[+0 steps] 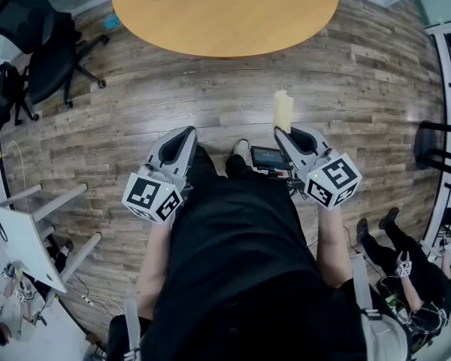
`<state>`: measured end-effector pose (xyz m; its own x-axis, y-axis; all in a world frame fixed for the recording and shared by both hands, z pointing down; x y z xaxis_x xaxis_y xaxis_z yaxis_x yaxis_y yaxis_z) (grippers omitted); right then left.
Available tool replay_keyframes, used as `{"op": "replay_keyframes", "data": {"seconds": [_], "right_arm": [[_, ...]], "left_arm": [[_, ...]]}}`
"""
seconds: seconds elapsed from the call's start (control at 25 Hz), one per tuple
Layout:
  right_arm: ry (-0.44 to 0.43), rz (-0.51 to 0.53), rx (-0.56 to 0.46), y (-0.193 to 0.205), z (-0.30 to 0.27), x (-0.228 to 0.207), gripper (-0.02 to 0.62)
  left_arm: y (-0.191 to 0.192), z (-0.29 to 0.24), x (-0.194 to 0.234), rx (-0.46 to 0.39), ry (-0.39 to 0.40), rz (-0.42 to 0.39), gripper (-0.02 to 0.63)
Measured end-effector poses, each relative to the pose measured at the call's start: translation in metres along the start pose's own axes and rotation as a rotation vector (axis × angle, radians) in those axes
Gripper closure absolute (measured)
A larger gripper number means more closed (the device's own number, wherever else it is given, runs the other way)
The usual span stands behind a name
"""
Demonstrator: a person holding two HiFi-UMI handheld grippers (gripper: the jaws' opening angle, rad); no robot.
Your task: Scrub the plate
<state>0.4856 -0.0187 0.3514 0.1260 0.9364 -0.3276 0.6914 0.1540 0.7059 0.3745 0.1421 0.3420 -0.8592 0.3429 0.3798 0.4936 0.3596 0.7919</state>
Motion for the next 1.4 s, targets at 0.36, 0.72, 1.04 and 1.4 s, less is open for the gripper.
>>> {"op": "replay_keyframes", "data": {"seconds": [0.36,0.72,1.04,1.4], "right_arm": [[0.013,-0.026,-0.015,-0.021,-0.032,0.014,0.549],[0.014,-0.010,0.008,-0.075,-0.099,0.037,0.549],[-0.027,0.064,0.041,-0.126,-0.178,0.083,0.549],[-0.090,0.130,0.132,-0.153,-0.253,0.138,0.549]], "left_arm": [[-0.001,0.023,0.042,-0.002,-0.038,0.027,0.595],[-0.017,0.060,0.124,-0.051,-0.087,0.070,0.595],[-0.024,0.104,0.207,-0.038,-0.214,0.027,0.595],[0.000,0.153,0.275,-0.014,-0.284,0.099,0.595]]}}
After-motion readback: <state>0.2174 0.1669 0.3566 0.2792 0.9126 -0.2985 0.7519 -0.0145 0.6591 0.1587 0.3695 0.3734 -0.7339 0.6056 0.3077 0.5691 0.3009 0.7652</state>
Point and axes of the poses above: the fingertips, and each gripper's own axes: z backward along the fingers, x to its left, y out of its underside, the point moved 1 cm from there along z, backward along the fingers, and after that the axes turned 14 degrees about x, right-handed, at the moved point
